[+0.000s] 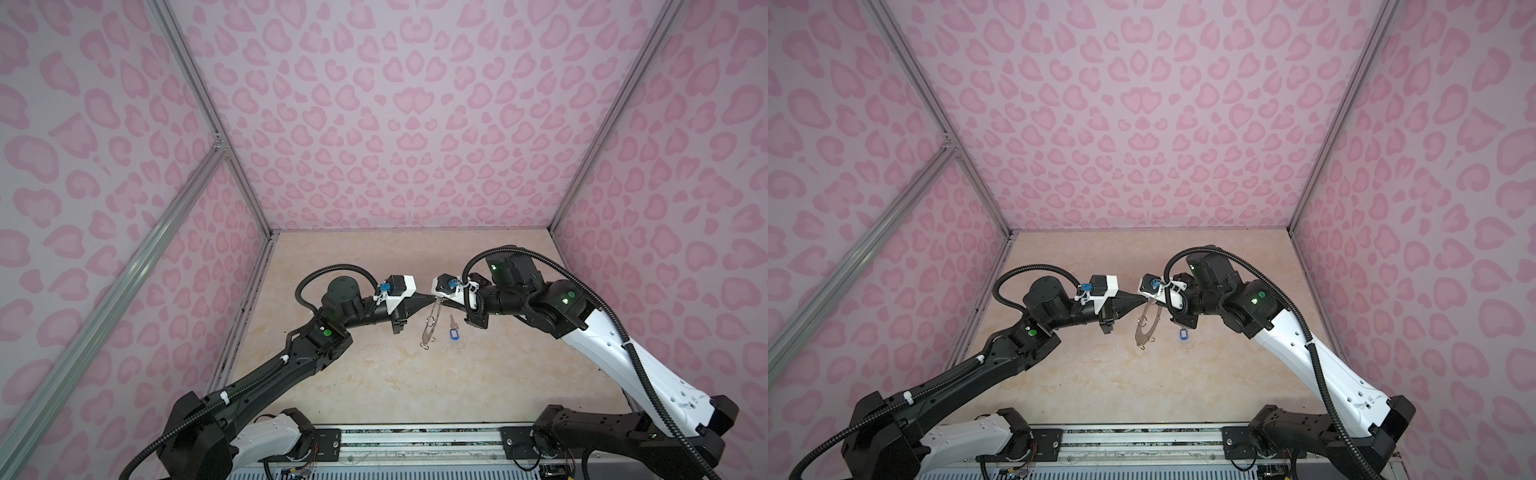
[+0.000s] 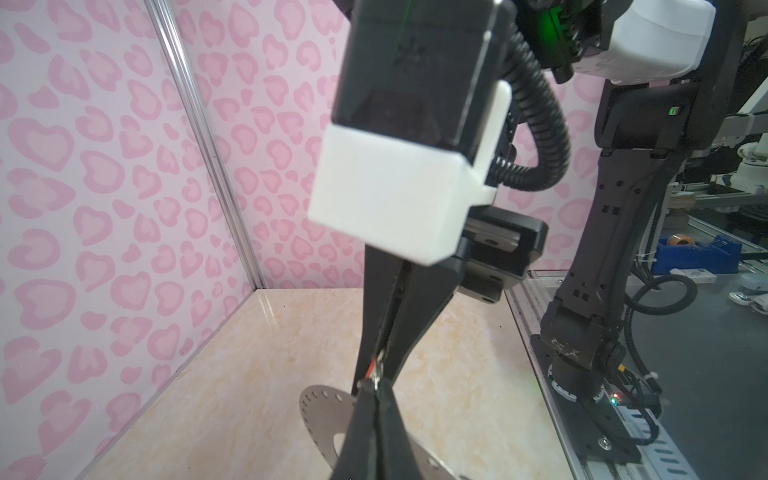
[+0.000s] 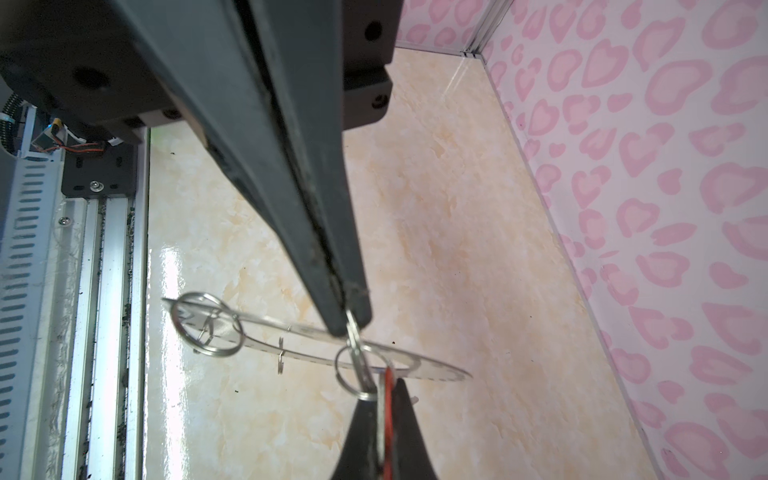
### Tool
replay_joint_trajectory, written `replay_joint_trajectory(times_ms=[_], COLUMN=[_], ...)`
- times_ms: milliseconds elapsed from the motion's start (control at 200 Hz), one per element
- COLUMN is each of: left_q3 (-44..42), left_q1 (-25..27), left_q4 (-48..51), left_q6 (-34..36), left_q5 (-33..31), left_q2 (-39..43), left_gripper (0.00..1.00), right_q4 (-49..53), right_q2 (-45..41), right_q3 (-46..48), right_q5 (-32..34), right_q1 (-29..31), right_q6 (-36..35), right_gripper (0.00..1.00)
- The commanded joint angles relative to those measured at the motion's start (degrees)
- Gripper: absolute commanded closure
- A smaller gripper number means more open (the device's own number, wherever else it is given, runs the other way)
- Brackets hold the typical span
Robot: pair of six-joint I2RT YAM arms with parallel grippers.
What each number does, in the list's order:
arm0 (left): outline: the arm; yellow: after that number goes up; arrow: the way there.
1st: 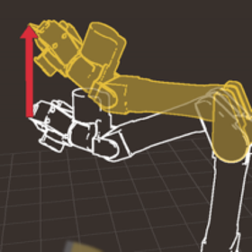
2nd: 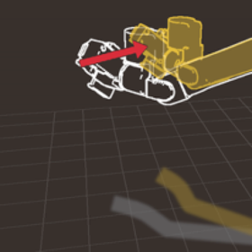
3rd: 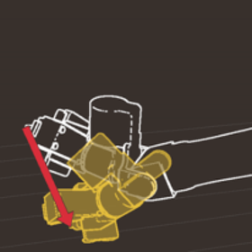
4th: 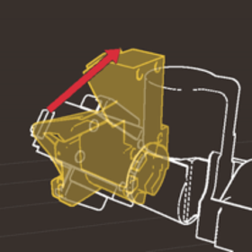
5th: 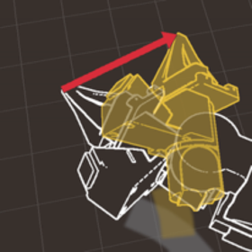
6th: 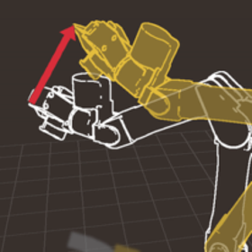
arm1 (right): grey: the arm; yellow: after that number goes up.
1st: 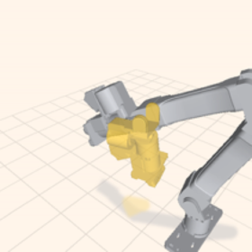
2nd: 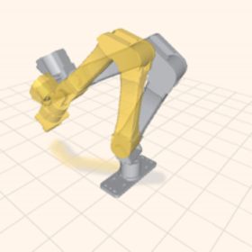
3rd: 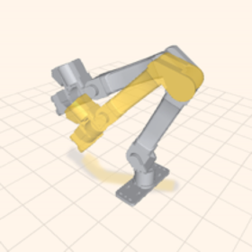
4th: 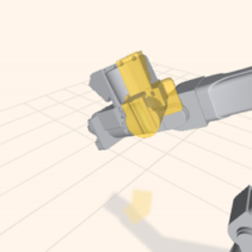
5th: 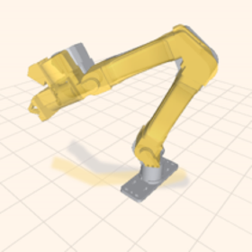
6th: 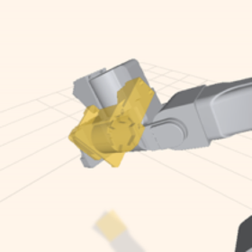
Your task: Put the keys on the keyring
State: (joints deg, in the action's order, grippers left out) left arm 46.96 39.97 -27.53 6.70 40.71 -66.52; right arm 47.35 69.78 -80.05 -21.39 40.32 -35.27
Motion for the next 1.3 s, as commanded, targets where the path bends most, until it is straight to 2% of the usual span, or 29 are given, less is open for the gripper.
replay_joint_trajectory(times_ms=[0,750,985,1295], left_q3=[-0.12,0.37,0.41,0.50], left_q1=[-0.07,-0.08,-0.06,-0.15], left_q4=[-3.16,-1.82,-1.04,-3.01], left_q6=[-0.07,0.42,0.94,-0.96], left_q5=[1.21,0.20,0.34,-0.06], left_q2=[0.10,-1.46,-1.33,-0.63], left_gripper=[0.97,0.97,0.97,0.97], right_q4=[-2.11,-3.42,-3.45,3.92], right_q2=[-0.26,-1.42,-0.77,0.52], right_q3=[-0.36,-0.73,-1.52,-1.54], right_q5=[-1.92,-6.56,-5.69,-0.93], right_q1=[-0.45,-1.47,-1.47,-1.09], right_q6=[1.31,1.96,0.89,-2.75], right_gripper=[1.00,1.00,1.00,1.00])
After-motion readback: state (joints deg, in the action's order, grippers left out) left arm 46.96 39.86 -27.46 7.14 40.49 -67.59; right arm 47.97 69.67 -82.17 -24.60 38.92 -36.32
